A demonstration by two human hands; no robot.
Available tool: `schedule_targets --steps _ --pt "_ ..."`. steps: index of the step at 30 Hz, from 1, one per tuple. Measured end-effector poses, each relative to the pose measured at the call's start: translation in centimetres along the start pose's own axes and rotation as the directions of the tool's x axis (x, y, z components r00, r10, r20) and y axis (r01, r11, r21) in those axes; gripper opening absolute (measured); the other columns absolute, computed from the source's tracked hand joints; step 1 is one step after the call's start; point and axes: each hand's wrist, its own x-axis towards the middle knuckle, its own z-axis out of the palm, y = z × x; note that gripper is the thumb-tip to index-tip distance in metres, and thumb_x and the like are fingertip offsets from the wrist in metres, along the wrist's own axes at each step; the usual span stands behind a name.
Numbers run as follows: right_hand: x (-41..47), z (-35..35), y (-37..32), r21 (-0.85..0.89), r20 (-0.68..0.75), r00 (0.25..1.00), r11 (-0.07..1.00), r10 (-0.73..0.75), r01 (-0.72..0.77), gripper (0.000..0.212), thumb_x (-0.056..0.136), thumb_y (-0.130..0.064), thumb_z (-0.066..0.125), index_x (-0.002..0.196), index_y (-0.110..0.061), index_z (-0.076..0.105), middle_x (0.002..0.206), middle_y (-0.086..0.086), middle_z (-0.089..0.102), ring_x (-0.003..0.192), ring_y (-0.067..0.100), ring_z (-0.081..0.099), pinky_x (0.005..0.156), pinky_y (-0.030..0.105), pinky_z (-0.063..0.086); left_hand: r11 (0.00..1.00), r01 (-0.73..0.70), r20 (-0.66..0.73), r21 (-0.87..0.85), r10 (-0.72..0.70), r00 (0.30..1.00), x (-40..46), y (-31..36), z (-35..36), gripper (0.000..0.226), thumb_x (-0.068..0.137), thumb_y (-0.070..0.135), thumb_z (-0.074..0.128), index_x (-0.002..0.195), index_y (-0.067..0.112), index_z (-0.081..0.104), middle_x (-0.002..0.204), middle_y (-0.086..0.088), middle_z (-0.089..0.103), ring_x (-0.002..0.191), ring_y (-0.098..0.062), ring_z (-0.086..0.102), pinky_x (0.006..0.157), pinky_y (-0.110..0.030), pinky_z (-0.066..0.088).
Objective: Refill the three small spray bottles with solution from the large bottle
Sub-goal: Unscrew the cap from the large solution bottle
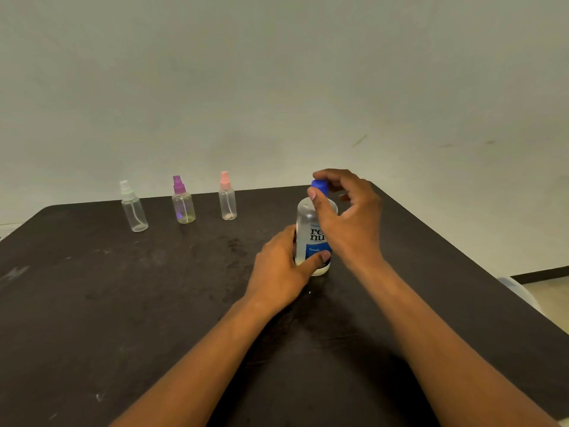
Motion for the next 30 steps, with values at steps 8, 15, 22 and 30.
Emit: schedule_targets --steps 8,15,22,30 --pt "-0.55 -0.44 -0.61 0.15 0.062 0.997 0.987 0.04 -0.049 0.016 0.1 -0.019 0.068 0.114 -0.023 0.074 0.111 -0.015 0.073 0.106 0.004 0.068 0.089 0.019 0.054 1.0 -0.029 0.061 0.012 0.028 0.998 0.03 -0.01 -0.91 0.051 0.089 0.052 0.075 0.133 0.031 0.059 0.117 0.016 0.073 0.101 0.001 0.069 0.09 -0.03 0.059" --pt "-0.33 0.15 -0.36 0.145 0.026 0.993 0.983 0.113 -0.115 0.017 0.092 -0.026 0.08 0.107 -0.03 0.074 0.105 -0.016 0.073 0.102 0.007 0.067 0.088 0.026 0.054 0.999 -0.033 0.074 0.028 0.031 0.997 0.0 -0.12 -0.99 0.056 0.089 0.055 0.074 0.138 0.032 0.057 0.121 0.015 0.073 0.105 0.0 0.07 0.093 -0.033 0.06" --pt "-0.77 0.06 -0.98 0.228 -0.013 0.991 0.965 0.133 -0.127 0.018 0.094 -0.011 0.067 0.107 -0.021 0.074 0.102 -0.012 0.076 0.095 0.005 0.071 0.084 0.021 0.056 0.999 -0.036 0.069 0.023 0.035 0.997 -0.17 0.07 -1.04 0.058 0.088 0.055 0.072 0.138 0.032 0.057 0.12 0.015 0.073 0.104 0.0 0.069 0.094 -0.033 0.06" --pt "-0.76 0.38 -0.59 0.136 -0.03 0.993 0.984 0.117 -0.112 0.015 0.093 -0.029 0.076 0.106 -0.033 0.071 0.103 -0.017 0.072 0.101 0.009 0.067 0.092 0.039 0.057 0.999 -0.029 0.068 0.039 0.026 0.997 -0.17 0.18 -1.04 0.057 0.09 0.051 0.074 0.139 0.029 0.057 0.121 0.013 0.074 0.106 -0.001 0.07 0.094 -0.032 0.059"
